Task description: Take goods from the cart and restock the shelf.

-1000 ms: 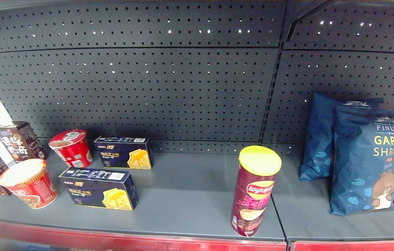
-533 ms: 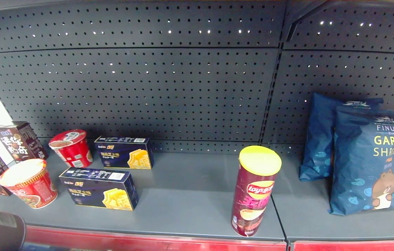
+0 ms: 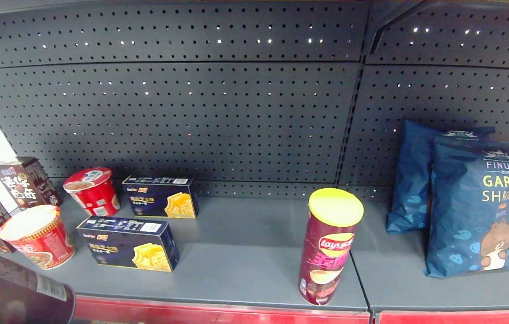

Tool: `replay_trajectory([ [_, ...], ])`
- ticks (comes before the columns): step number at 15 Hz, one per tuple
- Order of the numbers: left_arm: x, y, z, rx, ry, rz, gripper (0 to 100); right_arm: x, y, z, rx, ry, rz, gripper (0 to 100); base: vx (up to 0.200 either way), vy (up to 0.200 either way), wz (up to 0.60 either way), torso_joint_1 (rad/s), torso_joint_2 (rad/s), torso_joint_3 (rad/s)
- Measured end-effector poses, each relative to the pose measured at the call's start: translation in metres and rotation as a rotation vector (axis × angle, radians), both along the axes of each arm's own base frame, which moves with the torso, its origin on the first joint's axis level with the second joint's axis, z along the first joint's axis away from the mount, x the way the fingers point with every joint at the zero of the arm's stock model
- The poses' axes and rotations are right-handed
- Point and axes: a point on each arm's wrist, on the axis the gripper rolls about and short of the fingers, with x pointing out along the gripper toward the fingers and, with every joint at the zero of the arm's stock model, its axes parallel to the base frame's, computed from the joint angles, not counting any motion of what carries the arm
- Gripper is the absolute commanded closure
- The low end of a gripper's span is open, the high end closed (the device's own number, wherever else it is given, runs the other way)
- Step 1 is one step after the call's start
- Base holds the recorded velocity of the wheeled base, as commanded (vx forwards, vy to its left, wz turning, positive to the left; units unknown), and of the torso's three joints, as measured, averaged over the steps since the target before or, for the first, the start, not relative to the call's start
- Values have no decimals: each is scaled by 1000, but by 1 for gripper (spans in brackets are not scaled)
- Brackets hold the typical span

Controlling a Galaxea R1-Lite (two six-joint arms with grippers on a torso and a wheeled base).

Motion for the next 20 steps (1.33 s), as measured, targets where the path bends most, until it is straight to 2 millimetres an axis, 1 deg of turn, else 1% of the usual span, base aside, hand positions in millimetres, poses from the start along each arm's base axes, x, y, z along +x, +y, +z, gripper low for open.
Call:
replay_trajectory([
  [2,17,-3,2,-1,28,-55,100,0,0,0,-60,6,-4,0,0,0,0,0,0,0],
  [4,39,-7,7,-2,31,-97,100,-1,0,-1,-107,14,-2,0,0,0,0,0,0,0],
  [5,52,-10,10,-3,20,-115,100,-1,0,-1,-118,15,-2,0,0,0,0,0,0,0],
  [7,86,-19,12,-6,4,-149,100,-1,0,-1,-116,15,-2,0,0,0,0,0,0,0],
  [10,138,-37,4,-5,17,-203,100,-1,0,-1,-110,14,-1,0,0,0,0,0,0,0],
  [12,168,-52,-4,-3,28,-241,100,-1,0,-1,-109,13,-1,0,0,0,0,0,0,0],
  [14,191,-68,-12,0,32,-272,100,-1,0,-1,-105,13,-1,0,0,0,0,0,0,0],
  [15,202,-78,-16,3,42,-289,100,-1,0,-1,-98,11,0,0,0,0,0,0,0,0],
  [17,217,-96,-24,12,68,-315,100,-1,0,-1,-96,11,1,0,0,0,0,0,0,0],
  [18,223,-102,-28,16,81,-325,100,-1,0,-1,-96,11,1,0,0,0,-600,2,2,2],
  [20,231,-111,-34,23,101,-337,100,-1,0,-1,-93,11,2,0,0,0,0,0,0,0],
])
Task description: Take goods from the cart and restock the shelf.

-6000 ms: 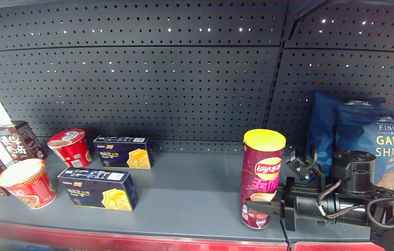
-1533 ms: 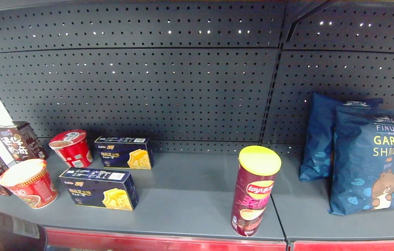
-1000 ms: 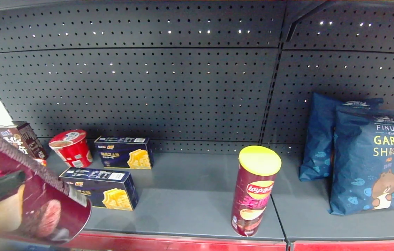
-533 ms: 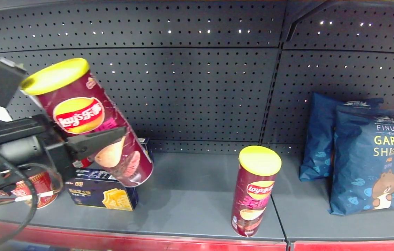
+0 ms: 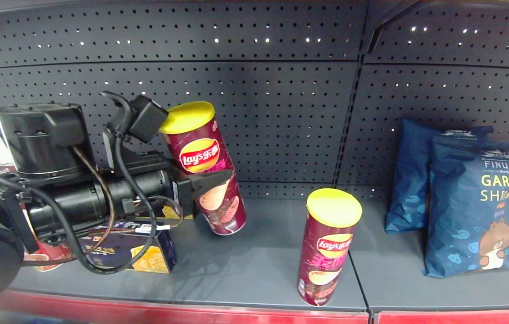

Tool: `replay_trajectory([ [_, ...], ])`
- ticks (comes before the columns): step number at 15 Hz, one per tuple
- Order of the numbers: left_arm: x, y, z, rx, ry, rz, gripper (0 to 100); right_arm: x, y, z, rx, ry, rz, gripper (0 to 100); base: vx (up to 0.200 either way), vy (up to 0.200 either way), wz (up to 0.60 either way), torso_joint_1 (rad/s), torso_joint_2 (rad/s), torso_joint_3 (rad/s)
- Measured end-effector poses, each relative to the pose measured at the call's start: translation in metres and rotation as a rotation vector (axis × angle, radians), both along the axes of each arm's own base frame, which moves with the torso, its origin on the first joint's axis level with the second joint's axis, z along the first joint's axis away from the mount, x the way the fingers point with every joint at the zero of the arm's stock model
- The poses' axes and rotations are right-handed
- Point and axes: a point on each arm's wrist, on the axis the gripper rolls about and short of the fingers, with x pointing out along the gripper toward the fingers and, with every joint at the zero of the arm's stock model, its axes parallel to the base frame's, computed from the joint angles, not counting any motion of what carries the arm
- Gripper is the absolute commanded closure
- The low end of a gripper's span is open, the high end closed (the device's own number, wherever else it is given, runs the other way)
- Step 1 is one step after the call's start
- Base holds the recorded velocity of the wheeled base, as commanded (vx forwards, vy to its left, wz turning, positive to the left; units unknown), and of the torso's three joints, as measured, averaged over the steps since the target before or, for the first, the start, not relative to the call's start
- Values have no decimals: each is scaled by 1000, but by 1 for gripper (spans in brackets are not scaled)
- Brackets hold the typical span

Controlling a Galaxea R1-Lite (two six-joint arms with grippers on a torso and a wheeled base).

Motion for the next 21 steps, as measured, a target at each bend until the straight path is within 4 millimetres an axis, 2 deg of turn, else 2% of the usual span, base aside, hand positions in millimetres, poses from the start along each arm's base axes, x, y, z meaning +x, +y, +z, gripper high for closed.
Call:
replay_trajectory([
  [6,16,-10,-12,0,-3,-8,100,0,0,0,-3,1,1,0,0,0,0,0,0,0],
  [11,50,-26,-23,-11,-17,-18,100,0,0,0,-12,4,3,0,0,0,0,0,0,0],
  [21,97,-60,-50,-2,52,-138,100,0,0,0,-13,6,1,0,0,0,0,0,0,0],
])
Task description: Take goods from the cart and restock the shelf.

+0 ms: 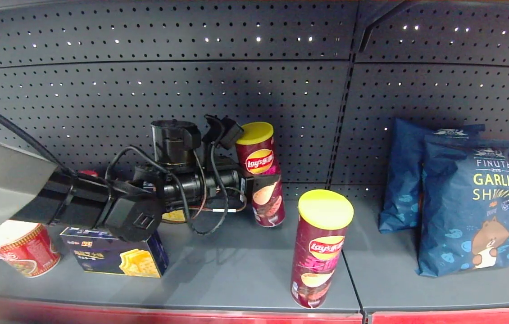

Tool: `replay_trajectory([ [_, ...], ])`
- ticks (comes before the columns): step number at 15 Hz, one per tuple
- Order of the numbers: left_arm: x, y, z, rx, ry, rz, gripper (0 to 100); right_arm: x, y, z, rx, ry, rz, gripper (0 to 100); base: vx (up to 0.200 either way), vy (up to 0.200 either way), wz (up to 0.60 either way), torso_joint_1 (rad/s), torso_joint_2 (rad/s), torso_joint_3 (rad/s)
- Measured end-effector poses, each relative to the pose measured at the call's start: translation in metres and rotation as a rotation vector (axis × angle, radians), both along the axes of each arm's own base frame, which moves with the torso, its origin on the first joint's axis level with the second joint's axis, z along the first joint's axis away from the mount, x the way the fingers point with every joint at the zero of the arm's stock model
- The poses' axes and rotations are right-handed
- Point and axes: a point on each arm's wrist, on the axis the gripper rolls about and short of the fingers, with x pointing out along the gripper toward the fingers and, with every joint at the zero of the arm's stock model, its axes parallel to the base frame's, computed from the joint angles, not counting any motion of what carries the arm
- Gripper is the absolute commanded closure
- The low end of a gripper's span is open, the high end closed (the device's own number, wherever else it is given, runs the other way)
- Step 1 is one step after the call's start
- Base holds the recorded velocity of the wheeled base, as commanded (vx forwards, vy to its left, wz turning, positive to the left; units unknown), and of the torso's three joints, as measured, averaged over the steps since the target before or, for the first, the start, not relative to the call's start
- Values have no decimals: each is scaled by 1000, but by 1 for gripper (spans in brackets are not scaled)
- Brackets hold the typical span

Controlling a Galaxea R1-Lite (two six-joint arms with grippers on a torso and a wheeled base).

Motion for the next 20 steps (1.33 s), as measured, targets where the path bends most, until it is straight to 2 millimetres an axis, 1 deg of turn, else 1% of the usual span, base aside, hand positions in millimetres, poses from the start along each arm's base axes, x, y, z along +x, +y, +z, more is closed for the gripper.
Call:
replay_trajectory([
  [2,11,-5,-3,-4,-8,-4,100,0,0,0,0,1,0,0,0,0,0,0,0,0],
  [6,26,-14,-10,15,22,-9,100,0,0,0,1,2,0,0,0,0,0,0,0,0],
  [10,36,-20,-20,19,30,-13,100,0,0,0,1,2,0,0,0,0,0,0,0,0],
  [15,45,-28,-35,45,26,-27,100,0,0,0,1,2,0,0,0,0,0,0,0,0],
  [20,49,-33,-43,51,29,-34,100,0,0,0,2,2,0,0,0,0,0,0,0,0],
])
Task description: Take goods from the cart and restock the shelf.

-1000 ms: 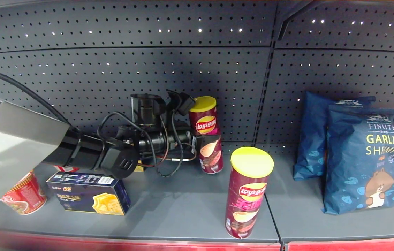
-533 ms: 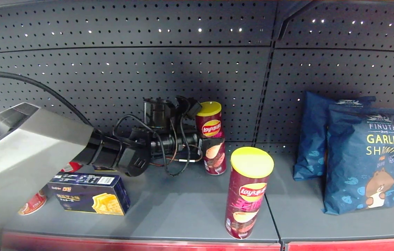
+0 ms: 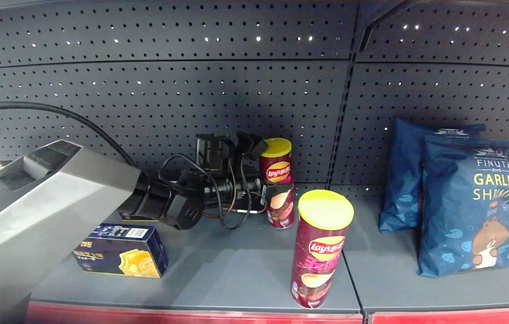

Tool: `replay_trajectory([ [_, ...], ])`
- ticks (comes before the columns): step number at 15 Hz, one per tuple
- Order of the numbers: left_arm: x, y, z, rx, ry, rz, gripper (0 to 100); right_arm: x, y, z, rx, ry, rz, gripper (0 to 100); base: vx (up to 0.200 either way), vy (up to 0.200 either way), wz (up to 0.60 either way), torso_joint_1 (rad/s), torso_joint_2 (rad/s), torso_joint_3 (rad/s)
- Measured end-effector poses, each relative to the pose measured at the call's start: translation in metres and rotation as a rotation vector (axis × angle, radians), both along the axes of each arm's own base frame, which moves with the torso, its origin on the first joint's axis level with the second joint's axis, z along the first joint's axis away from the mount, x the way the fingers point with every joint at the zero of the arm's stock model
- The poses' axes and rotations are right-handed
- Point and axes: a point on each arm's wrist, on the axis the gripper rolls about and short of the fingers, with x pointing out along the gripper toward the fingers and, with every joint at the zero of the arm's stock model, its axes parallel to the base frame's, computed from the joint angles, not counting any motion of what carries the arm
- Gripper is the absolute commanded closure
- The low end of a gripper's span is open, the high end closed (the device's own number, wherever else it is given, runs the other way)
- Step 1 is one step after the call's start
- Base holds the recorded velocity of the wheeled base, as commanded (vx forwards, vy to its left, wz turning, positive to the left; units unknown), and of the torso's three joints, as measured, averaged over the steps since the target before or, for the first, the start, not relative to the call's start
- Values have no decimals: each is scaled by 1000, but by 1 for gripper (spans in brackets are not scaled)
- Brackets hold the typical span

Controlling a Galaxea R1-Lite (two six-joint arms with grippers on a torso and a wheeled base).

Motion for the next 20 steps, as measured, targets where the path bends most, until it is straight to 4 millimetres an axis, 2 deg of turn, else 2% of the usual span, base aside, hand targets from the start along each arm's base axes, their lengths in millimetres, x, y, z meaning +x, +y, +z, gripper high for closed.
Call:
replay_trajectory([
  [1,0,-1,0,0,-2,-3,100,0,0,0,0,0,0,0,0,0,0,0,0,0],
  [2,0,-3,-1,1,-2,-6,0,0,0,0,0,0,0,0,0,0,0,0,0,0],
  [9,-1,-9,-1,0,-4,-19,0,0,0,0,5,-2,0,0,0,0,0,0,0,0],
  [12,-5,-7,5,-2,-7,-19,0,0,0,0,6,-2,0,0,0,0,0,0,0,0],
  [17,-27,10,18,30,-7,-13,0,0,0,0,8,-3,2,0,0,0,0,0,0,0],
  [20,-49,23,23,49,6,-3,0,0,0,0,3,-1,3,0,0,0,0,0,0,0],
])
